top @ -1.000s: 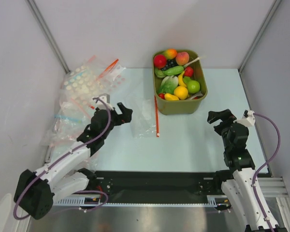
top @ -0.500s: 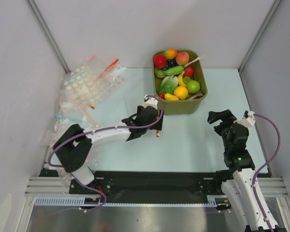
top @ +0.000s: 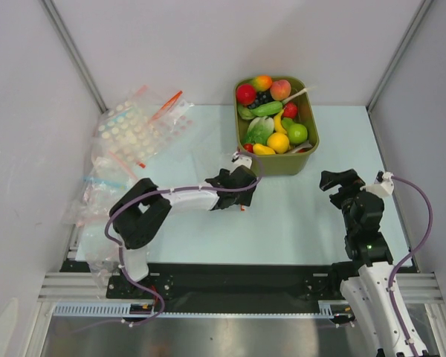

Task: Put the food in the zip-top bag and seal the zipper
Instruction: Pick up the zipper food storage bag at the center of the board.

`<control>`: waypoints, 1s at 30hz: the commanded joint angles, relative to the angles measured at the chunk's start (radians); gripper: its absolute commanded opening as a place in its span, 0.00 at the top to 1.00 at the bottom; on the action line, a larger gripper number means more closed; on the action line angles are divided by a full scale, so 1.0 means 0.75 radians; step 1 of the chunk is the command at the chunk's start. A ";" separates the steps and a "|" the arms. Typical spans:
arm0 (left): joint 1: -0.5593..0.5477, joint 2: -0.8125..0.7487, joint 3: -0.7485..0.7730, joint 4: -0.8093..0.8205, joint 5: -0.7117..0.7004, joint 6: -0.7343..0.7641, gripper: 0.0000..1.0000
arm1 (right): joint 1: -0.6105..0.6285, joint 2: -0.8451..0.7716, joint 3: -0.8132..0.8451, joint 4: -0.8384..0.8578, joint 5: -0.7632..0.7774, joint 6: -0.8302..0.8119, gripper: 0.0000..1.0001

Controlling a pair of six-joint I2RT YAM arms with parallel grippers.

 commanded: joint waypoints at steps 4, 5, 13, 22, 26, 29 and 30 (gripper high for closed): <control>-0.034 0.102 0.092 -0.032 -0.015 -0.046 0.23 | -0.003 0.002 -0.005 0.028 -0.014 0.016 0.00; -0.034 0.108 0.086 -0.026 -0.007 -0.050 0.24 | -0.003 0.000 -0.007 0.030 -0.012 0.018 0.00; -0.030 0.098 0.008 0.009 0.116 -0.160 0.66 | -0.005 -0.002 -0.013 0.022 0.002 0.020 0.00; -0.034 -0.127 -0.221 0.140 0.224 -0.234 1.00 | -0.001 0.000 -0.031 0.101 -0.108 -0.031 0.01; -0.034 -0.278 -0.364 0.179 0.292 -0.244 1.00 | 0.012 0.048 -0.080 0.314 -0.459 -0.098 0.07; -0.034 -0.407 -0.439 0.218 0.367 -0.222 1.00 | 0.063 0.159 -0.130 0.514 -0.627 -0.090 0.15; -0.034 -0.436 -0.456 0.232 0.386 -0.206 1.00 | 0.089 0.204 -0.136 0.547 -0.640 -0.088 0.18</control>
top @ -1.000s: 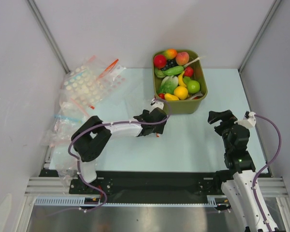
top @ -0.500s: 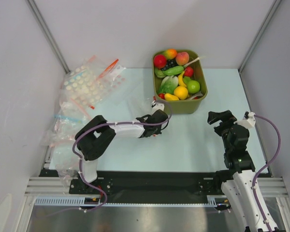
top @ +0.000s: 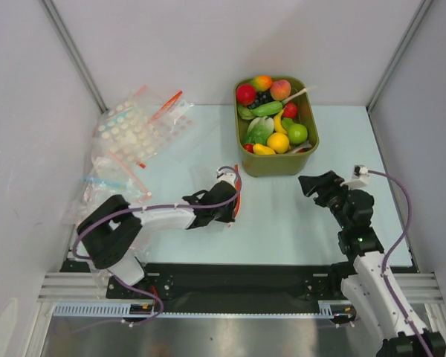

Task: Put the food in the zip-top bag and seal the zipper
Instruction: Pick up the zipper food storage bag at the center of the board.

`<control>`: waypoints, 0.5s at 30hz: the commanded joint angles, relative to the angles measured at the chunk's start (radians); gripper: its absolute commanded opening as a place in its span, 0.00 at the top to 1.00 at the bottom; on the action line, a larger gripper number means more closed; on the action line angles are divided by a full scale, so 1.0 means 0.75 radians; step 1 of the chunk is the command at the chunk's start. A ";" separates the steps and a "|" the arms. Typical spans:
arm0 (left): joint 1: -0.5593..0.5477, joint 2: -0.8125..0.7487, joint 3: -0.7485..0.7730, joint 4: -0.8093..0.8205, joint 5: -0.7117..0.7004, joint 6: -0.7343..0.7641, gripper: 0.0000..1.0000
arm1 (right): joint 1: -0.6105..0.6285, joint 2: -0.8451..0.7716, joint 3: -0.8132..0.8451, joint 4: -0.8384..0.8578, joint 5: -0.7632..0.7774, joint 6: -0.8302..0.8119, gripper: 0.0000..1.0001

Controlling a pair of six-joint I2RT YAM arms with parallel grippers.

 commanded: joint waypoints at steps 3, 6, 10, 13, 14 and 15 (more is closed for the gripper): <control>-0.007 -0.253 -0.138 0.205 0.183 0.079 1.00 | 0.168 0.241 -0.004 0.332 -0.236 -0.058 0.30; -0.007 -0.337 -0.235 0.333 0.279 0.113 1.00 | 0.326 0.380 0.010 0.402 -0.173 -0.097 0.37; -0.015 -0.391 -0.290 0.456 0.402 0.093 1.00 | 0.469 0.542 0.053 0.484 -0.134 -0.138 0.45; -0.025 -0.393 -0.292 0.471 0.422 0.089 1.00 | 0.502 0.644 0.067 0.535 -0.180 -0.122 0.48; -0.027 -0.391 -0.286 0.475 0.436 0.089 1.00 | 0.506 0.683 0.071 0.547 -0.195 -0.107 0.51; -0.031 -0.387 -0.282 0.477 0.445 0.089 1.00 | 0.510 0.702 0.073 0.553 -0.199 -0.105 0.52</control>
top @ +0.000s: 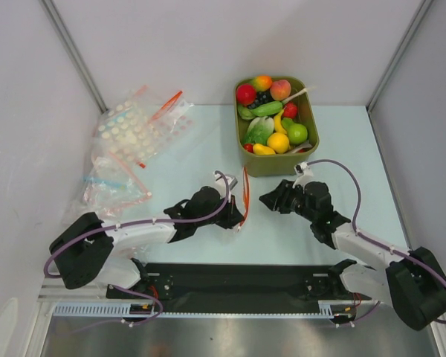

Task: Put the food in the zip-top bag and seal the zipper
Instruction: Pick up the zipper food storage bag at the center of the board.

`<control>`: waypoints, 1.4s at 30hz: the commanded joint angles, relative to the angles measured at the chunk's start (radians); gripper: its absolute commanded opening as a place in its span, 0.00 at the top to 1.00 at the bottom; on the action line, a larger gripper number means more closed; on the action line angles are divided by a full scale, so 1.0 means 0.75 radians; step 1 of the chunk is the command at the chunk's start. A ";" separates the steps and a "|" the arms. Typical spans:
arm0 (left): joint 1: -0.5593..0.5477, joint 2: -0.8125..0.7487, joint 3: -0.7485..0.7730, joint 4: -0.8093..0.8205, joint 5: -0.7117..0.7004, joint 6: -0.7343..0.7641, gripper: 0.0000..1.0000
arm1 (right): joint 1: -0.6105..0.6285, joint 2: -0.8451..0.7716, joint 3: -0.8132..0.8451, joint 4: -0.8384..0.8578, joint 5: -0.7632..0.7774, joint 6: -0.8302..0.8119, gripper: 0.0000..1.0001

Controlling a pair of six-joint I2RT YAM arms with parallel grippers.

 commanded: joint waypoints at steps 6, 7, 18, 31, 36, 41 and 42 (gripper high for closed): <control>-0.055 0.001 0.022 0.129 0.116 0.020 1.00 | 0.035 0.175 0.092 0.186 -0.061 0.011 0.55; -0.070 0.007 0.029 0.127 0.114 0.024 1.00 | 0.039 0.202 0.096 0.193 -0.067 0.013 0.56; -0.155 0.030 0.096 0.035 -0.021 0.086 1.00 | 0.048 0.261 0.133 0.150 -0.053 0.017 0.63; -0.158 0.012 0.090 0.008 -0.082 0.074 1.00 | 0.019 0.106 0.072 0.098 0.082 0.050 0.37; -0.158 0.005 0.090 0.004 -0.090 0.074 1.00 | 0.009 0.057 0.047 0.092 0.109 0.060 0.41; -0.158 -0.005 0.086 0.004 -0.098 0.076 1.00 | -0.005 0.051 0.043 0.060 0.154 0.074 0.49; -0.158 -0.011 0.086 0.004 -0.098 0.076 1.00 | -0.010 0.059 0.047 0.056 0.152 0.074 0.50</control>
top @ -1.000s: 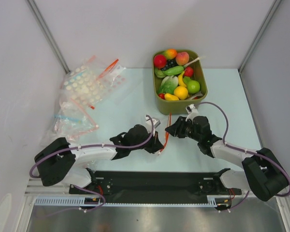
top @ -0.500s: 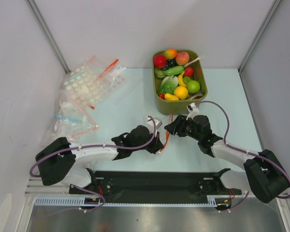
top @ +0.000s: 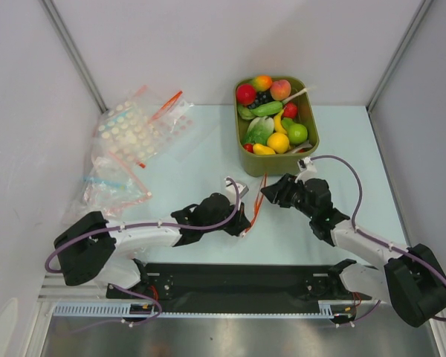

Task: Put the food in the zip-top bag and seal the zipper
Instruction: Pick up the zipper food storage bag at the center of the board, then open the zipper of the food storage bag at the center of the board.

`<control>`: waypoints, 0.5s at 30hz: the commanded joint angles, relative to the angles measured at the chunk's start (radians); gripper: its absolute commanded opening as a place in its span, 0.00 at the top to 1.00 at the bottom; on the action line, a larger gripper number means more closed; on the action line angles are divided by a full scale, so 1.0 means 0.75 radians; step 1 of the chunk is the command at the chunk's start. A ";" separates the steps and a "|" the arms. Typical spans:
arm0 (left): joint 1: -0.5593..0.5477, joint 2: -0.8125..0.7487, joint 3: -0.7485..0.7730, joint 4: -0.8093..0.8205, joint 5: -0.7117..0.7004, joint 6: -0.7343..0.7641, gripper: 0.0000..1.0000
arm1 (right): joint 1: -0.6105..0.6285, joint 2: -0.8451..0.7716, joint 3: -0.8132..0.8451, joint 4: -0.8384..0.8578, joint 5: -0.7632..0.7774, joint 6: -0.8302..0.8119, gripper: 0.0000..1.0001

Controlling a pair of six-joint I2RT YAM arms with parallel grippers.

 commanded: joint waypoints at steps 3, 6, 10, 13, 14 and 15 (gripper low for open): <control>-0.010 -0.056 0.029 0.024 -0.029 0.019 1.00 | -0.013 0.049 0.015 -0.005 0.030 0.020 0.52; -0.010 -0.058 0.027 0.026 -0.029 0.021 1.00 | -0.013 0.111 0.032 0.013 -0.001 0.032 0.53; -0.008 -0.054 0.029 0.030 -0.023 0.021 1.00 | -0.009 0.193 0.060 0.024 -0.054 0.034 0.54; -0.012 -0.052 0.031 0.030 -0.021 0.023 1.00 | -0.004 0.246 0.081 0.036 -0.087 0.034 0.55; -0.012 -0.054 0.031 0.030 -0.021 0.023 1.00 | -0.004 0.254 0.085 0.038 -0.093 0.032 0.56; -0.012 -0.052 0.031 0.028 -0.019 0.025 1.00 | 0.002 0.268 0.091 0.044 -0.105 0.032 0.57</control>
